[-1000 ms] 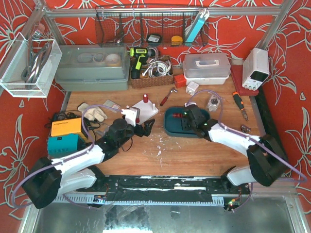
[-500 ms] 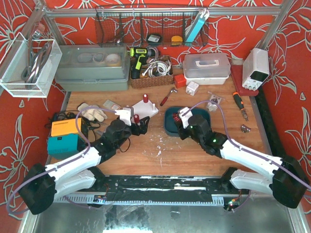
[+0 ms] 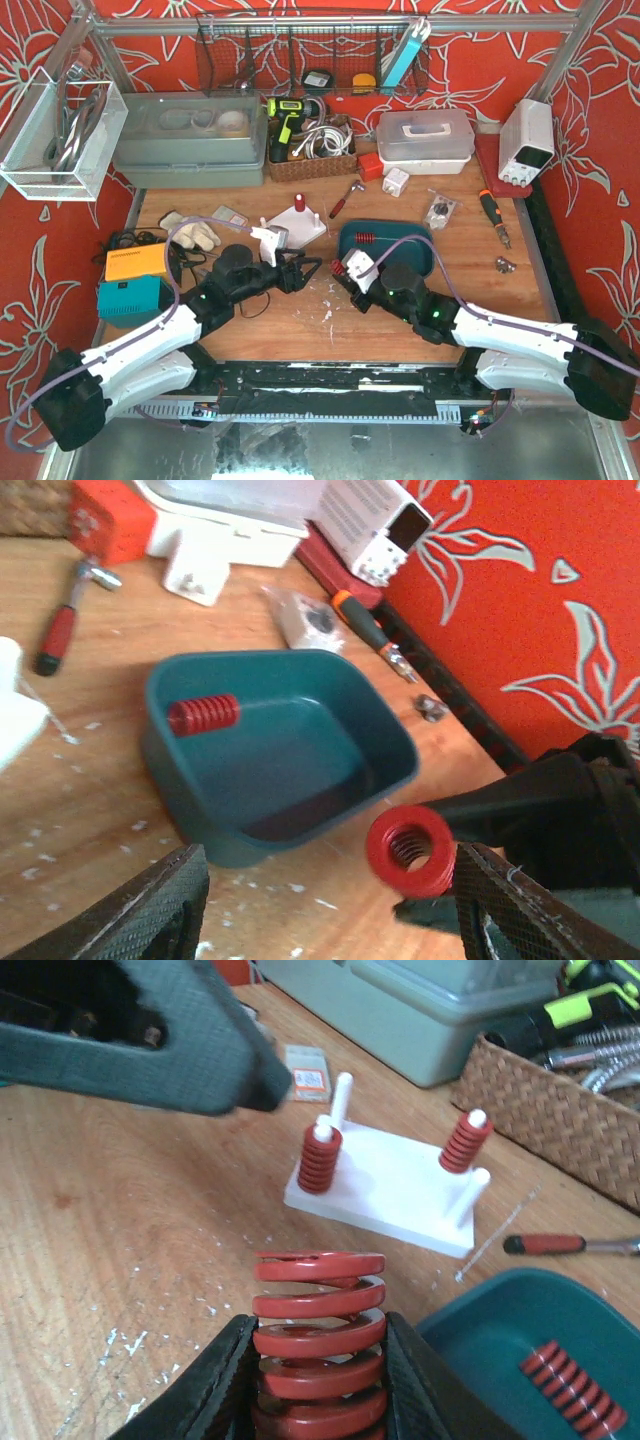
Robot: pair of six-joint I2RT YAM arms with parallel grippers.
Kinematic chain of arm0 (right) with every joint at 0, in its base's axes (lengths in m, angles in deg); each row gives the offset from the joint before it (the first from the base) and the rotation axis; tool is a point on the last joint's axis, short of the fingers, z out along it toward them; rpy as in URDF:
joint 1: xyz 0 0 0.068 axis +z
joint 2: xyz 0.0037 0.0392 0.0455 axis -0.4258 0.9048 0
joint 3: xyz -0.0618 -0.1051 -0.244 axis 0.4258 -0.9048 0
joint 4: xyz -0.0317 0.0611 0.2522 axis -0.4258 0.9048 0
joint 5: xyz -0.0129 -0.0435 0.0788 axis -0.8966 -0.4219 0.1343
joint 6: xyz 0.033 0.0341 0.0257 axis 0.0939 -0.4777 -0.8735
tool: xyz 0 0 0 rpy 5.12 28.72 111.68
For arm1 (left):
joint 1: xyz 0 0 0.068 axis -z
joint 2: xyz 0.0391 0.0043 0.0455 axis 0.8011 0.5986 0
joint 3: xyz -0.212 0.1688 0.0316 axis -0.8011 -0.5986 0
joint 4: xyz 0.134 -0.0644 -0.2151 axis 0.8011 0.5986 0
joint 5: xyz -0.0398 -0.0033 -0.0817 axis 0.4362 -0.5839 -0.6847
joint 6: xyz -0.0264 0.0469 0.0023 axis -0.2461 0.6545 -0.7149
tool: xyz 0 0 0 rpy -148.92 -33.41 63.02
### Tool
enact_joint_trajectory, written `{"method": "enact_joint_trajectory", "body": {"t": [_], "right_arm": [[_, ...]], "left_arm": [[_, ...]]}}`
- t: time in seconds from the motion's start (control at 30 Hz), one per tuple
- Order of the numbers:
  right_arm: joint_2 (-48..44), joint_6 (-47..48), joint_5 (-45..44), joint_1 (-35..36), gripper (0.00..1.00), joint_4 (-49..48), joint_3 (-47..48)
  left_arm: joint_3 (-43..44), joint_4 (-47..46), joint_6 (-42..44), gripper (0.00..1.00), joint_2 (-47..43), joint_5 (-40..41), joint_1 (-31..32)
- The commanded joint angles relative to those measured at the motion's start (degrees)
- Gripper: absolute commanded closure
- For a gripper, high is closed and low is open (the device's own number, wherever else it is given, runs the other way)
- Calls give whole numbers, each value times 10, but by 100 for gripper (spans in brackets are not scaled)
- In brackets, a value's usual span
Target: Install the large spring
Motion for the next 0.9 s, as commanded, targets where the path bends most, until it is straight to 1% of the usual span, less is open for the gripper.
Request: {"method": "enact_joint_trajectory", "body": {"t": [0.0, 0.13, 0.27, 0.4, 0.6, 0.7, 0.77, 0.87], "right_arm": [[-15, 49, -3, 27, 100, -69, -10], [-12, 74, -23, 53, 100, -80, -12], [-11, 82, -46, 62, 100, -81, -13], [-15, 83, -55, 64, 100, -92, -18], [-10, 86, -61, 65, 100, -108, -25], [-4, 86, -59, 65, 100, -108, -23], [-1, 86, -61, 65, 100, -108, -22], [1, 86, -62, 65, 100, -109, -21]], "left_arm": [[33, 12, -30, 32, 19, -88, 2], [35, -15, -50, 31, 35, -131, 2], [27, -40, -72, 31, 45, -161, 2], [26, -49, -82, 36, 51, -174, 2], [25, -55, -85, 42, 59, -183, 2], [25, -62, -88, 46, 61, -189, 2], [27, -62, -90, 50, 80, -192, 2], [28, -62, -92, 51, 91, -191, 3]]}}
